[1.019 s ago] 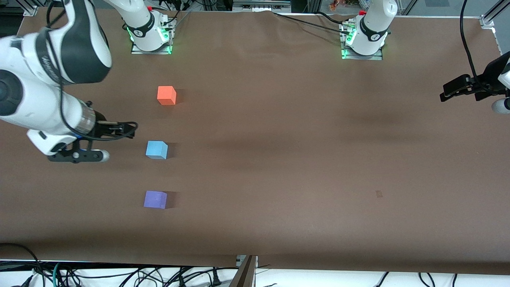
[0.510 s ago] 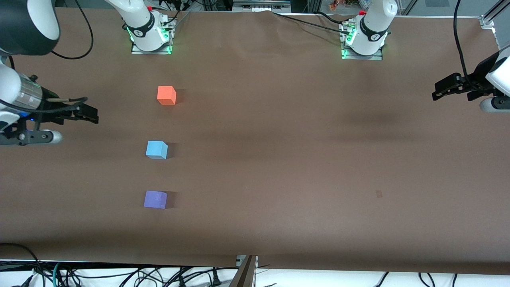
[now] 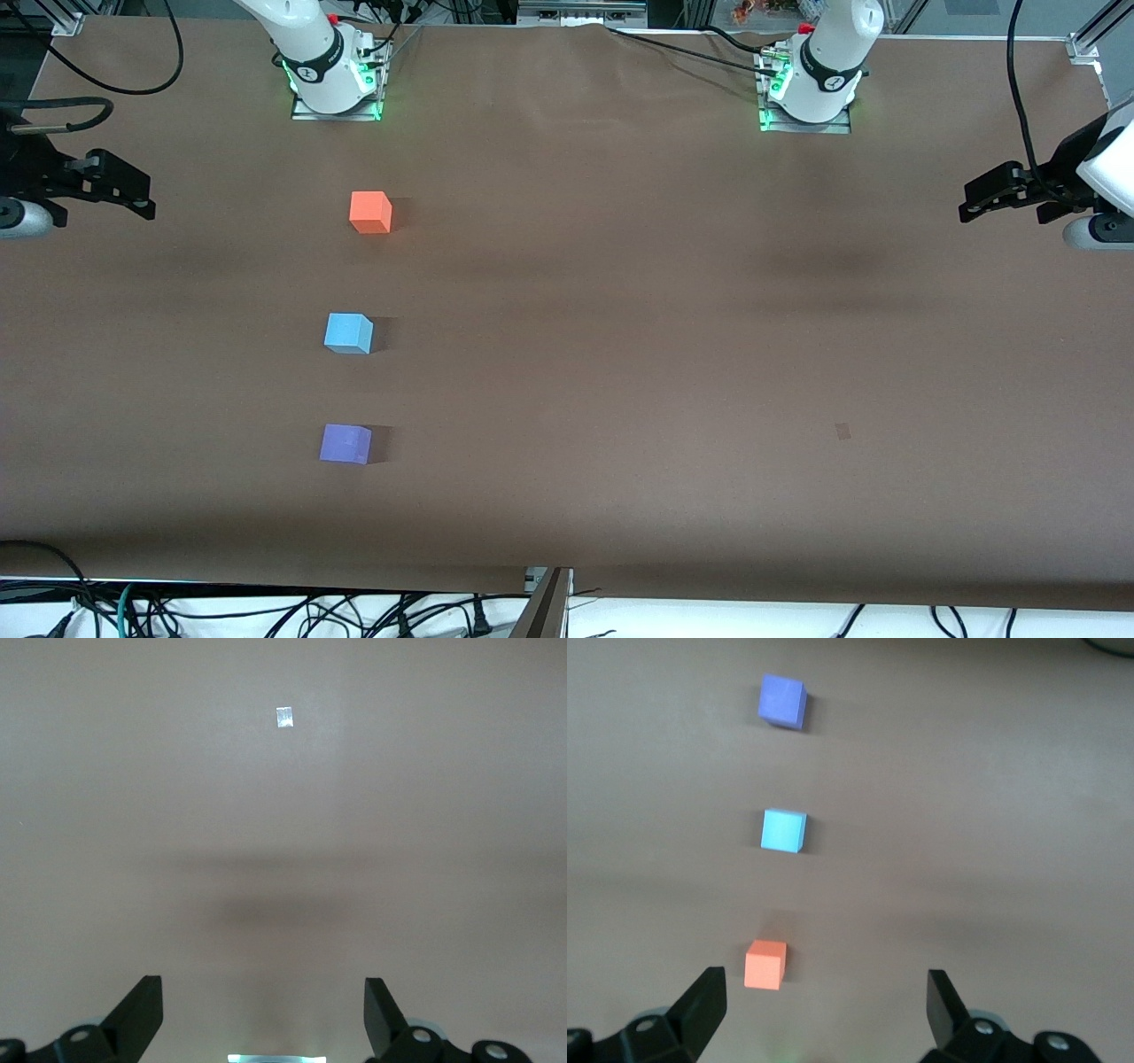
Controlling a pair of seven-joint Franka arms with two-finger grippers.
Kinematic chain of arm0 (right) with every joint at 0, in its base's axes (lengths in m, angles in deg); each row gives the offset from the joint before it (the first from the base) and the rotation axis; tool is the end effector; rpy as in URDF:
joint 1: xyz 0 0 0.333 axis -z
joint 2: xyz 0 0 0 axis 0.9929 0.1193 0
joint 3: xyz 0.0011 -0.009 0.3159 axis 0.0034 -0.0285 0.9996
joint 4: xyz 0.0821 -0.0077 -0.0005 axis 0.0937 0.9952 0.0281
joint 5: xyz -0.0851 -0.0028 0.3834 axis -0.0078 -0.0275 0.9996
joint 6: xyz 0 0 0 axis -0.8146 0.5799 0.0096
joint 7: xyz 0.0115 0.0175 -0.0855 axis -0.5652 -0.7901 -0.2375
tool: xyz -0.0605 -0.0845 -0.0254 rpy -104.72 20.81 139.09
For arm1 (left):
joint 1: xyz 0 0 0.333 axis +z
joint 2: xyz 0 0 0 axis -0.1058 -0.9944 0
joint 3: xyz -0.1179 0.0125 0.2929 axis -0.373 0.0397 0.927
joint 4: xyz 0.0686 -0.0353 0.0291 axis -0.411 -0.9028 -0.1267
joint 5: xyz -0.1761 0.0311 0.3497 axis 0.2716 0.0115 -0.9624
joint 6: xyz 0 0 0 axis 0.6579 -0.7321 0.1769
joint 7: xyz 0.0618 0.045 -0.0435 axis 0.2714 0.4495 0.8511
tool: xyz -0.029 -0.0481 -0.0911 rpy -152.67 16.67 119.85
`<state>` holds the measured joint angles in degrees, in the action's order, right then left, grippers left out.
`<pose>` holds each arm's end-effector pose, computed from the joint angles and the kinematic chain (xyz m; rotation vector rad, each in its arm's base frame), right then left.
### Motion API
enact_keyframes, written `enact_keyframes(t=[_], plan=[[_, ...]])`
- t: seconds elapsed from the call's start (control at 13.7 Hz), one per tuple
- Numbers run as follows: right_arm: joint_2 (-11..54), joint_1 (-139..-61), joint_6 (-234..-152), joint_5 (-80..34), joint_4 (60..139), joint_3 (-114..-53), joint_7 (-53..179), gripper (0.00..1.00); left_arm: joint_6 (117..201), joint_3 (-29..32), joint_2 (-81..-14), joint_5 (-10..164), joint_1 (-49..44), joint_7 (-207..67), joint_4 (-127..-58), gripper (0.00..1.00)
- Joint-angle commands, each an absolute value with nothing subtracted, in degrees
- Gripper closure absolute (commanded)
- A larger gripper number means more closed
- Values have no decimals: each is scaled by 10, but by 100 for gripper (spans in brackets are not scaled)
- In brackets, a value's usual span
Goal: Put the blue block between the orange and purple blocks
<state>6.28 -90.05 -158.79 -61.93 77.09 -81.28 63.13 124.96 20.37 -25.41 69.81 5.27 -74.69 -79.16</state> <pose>0.5798 0.0332 0.6427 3.0903 0.2164 -0.0919 0.5589 -0.0049 0.6139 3.1142 0.0437 -0.1819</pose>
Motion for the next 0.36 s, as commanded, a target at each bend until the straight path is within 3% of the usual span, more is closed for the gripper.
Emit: enact_keyframes(t=[0.0,0.29], plan=[[66,-893,-1586,-627,780,-805,617,0,1243,202,-245,700,53,-756,-797,0],[68,-893,-1586,-627,779,-806,617,0,1243,203,-245,701,53,-755,-797,0]])
